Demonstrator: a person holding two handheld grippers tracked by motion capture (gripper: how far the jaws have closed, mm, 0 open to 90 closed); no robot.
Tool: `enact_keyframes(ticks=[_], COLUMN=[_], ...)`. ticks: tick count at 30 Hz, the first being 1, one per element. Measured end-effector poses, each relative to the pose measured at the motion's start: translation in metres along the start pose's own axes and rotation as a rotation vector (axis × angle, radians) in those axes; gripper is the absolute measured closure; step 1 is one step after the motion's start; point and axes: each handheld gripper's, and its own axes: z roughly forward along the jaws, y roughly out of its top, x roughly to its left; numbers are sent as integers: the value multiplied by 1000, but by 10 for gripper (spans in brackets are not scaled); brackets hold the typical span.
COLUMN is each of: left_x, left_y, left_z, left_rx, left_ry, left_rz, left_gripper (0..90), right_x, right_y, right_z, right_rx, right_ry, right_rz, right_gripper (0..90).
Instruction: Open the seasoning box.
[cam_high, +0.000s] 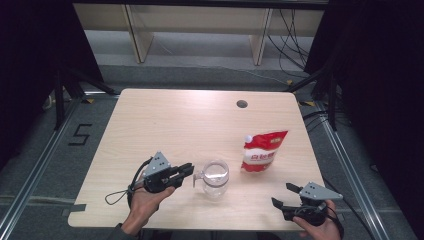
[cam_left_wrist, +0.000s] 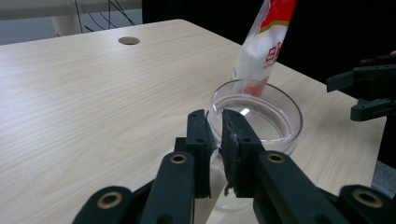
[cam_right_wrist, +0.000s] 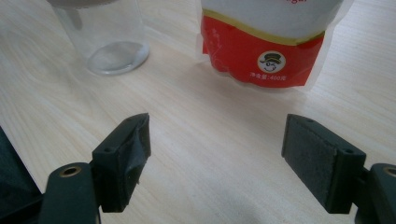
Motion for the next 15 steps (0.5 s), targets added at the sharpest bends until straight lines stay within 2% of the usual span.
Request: enact_keyframes(ticks=[4,6,7,8,9,10,12,13,15], left_x=[-6,-6,-6,-6,-6,-5,-4,-3,-2], left_y=[0,-1,-1,-2,-3,-4,-5,-6,-6], left_z=[7,9,9,9,10,11,11,12,12], left_rx=[13,10,15,18,16,20,23,19,17], left_ry=[-4,-13,-6,-5,-8,-6,-7,-7,-11], left_rz=[16,31,35,35,29,23,14,15,9], left_gripper=[846,864,874,878,881,885,891,892,892], right_x=[2,3,5,7,6,4,5,6,6], right_y=[1,1,1,1,1,2,2,2,2], right_z=[0,0,-1,-2,-1,-1,0,-1,0], right_rx=[4,3,5,15,8,-1,0,11,3], right_ry=[-11,5,-7,-7,4,-10,0,6,6], right_rz=[6,6,15,28,21,-23,-23,-5,-10], right_gripper=[244,245,245,245,245,245,246,246,246])
